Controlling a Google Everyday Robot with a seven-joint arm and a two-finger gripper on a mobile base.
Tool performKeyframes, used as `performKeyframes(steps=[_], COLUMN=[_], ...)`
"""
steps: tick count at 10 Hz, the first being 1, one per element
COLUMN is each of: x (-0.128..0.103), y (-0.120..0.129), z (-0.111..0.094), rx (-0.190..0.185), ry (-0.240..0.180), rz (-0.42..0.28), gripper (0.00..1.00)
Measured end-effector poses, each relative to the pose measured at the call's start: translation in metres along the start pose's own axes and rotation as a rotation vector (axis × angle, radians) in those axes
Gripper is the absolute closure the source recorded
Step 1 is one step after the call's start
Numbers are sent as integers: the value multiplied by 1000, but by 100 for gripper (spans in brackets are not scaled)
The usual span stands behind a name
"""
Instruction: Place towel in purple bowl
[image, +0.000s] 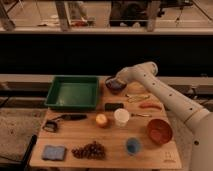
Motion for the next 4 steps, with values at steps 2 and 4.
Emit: performKeyframes(steps=[2, 4], x=[-2, -5], y=[1, 0], z=[-1, -1], rx=[0, 0], ry=[-4, -10], rz=[-9, -16], gripper=[49, 29])
